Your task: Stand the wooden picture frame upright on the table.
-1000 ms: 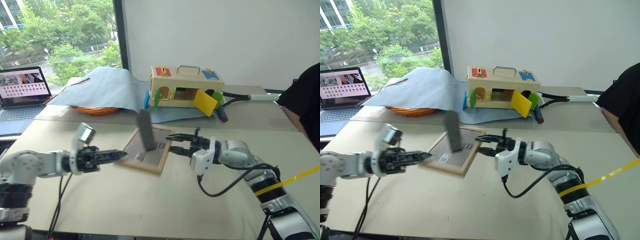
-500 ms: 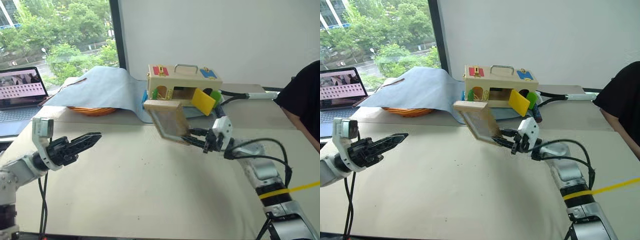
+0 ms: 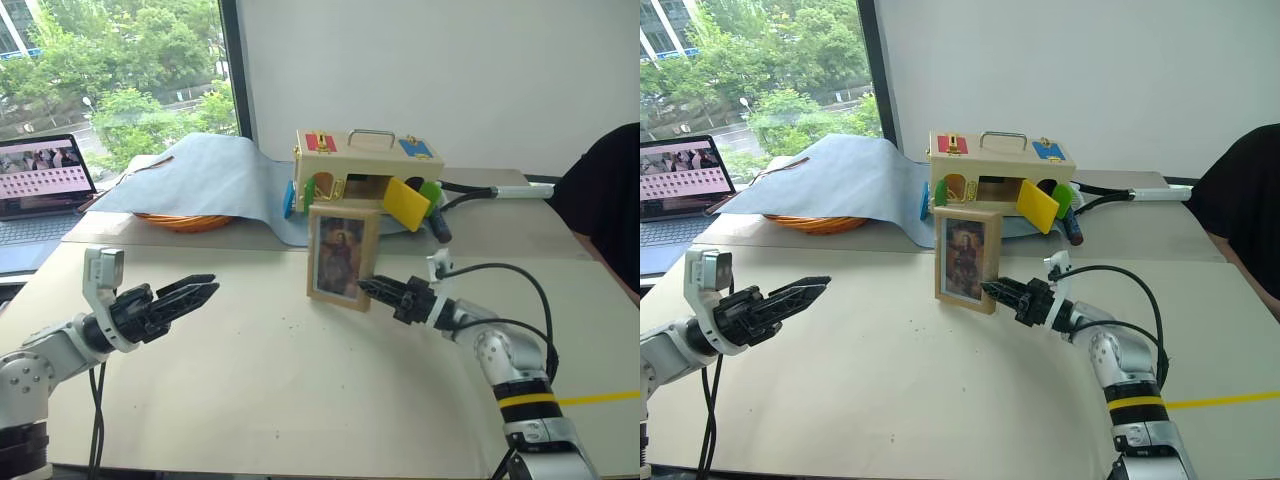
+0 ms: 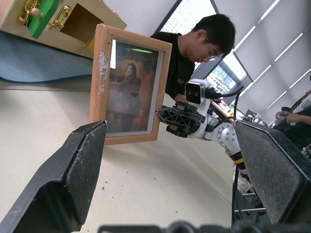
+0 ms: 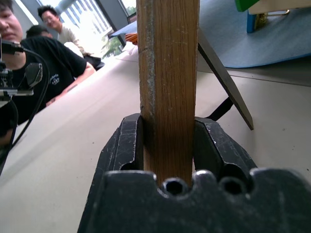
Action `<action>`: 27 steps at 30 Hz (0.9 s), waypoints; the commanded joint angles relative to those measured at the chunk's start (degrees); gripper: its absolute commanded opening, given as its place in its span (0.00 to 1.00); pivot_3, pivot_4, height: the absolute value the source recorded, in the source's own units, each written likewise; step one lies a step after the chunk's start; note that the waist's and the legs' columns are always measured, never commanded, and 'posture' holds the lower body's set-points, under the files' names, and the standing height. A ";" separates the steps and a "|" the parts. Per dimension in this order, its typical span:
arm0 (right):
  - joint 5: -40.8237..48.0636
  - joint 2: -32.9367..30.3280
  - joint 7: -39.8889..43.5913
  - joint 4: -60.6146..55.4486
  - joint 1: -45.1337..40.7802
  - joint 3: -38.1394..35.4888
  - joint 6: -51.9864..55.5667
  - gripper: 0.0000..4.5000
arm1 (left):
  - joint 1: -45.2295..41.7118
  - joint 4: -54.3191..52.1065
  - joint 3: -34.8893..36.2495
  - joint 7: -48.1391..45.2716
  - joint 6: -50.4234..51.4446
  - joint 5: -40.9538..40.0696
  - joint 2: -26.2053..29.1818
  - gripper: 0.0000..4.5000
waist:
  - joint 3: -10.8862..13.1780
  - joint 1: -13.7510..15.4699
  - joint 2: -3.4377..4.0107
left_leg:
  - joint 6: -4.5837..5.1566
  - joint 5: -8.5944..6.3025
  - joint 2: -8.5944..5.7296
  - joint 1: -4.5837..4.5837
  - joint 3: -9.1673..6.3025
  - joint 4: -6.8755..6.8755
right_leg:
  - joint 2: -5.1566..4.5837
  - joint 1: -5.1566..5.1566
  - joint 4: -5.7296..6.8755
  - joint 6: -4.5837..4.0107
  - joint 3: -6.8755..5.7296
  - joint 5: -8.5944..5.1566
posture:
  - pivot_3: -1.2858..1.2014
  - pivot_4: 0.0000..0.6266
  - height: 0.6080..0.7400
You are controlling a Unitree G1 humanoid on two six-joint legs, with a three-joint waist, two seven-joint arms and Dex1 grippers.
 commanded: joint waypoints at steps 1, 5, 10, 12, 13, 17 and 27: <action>-2.05 0.14 -1.07 -2.76 4.13 0.14 0.46 0.25 | -0.44 -1.07 -0.35 -0.61 -0.96 -0.04 0.23 1.00 | 0.00 -0.05 0.01 | 0.00 0.00 0.00 0.00 0.00 0.00 | 0.00 0.00 0.00 0.00 0.00 0.00 | 0.52 0.24 0.49; -3.31 0.60 -2.39 -7.58 6.86 0.89 0.67 0.25 | -0.02 -1.50 -2.13 -1.36 -2.09 1.52 -0.09 1.00 | -0.01 -0.08 0.02 | 0.02 0.02 0.00 0.03 0.00 0.02 | 0.00 0.00 0.01 0.36 0.00 -0.20 | 0.52 0.24 0.49; -7.18 0.36 -4.07 -10.18 8.11 2.46 -0.39 0.25 | -0.32 -1.97 -5.79 -1.41 -4.47 5.07 -0.75 1.00 | -0.02 -0.06 0.02 | 0.02 0.02 0.00 0.03 0.00 0.01 | 0.00 0.01 0.00 0.37 0.00 -0.21 | 0.52 0.24 0.49; -6.98 0.15 -4.18 -10.99 7.89 2.16 0.49 0.36 | -0.09 -2.27 -7.53 -1.47 -6.09 7.22 -1.03 1.00 | -0.02 -0.09 0.02 | 0.02 0.02 0.00 0.03 0.00 0.01 | 0.00 0.00 0.00 0.37 0.00 -0.21 | 0.52 0.24 0.49; -6.80 0.01 -4.27 -11.37 7.78 1.99 0.89 0.48 | -0.01 -2.36 -8.24 -1.41 -6.88 8.22 -1.13 1.00 | -0.02 -0.09 0.02 | 0.02 0.02 0.00 0.03 0.00 0.01 | 0.00 0.01 0.00 0.37 0.00 -0.21 | 0.52 0.24 0.49; -6.24 -2.28 -4.37 -13.75 8.16 0.07 3.09 0.73 | 0.79 -2.88 -11.37 0.78 -14.14 16.15 -2.46 1.00 | -0.01 0.02 0.02 | 0.02 0.02 0.00 0.00 0.01 0.01 | 0.00 -0.01 0.00 0.36 0.02 -0.21 | 0.52 0.24 0.49; -3.59 -12.24 -1.05 -23.88 19.47 -8.97 3.02 0.90 | 2.57 0.19 -13.03 11.25 -30.10 32.03 -8.33 1.00 | -0.02 0.34 0.02 | 0.03 0.02 -0.02 -0.01 0.01 0.01 | -0.02 0.03 -0.06 0.38 0.04 -0.22 | 0.52 0.24 0.49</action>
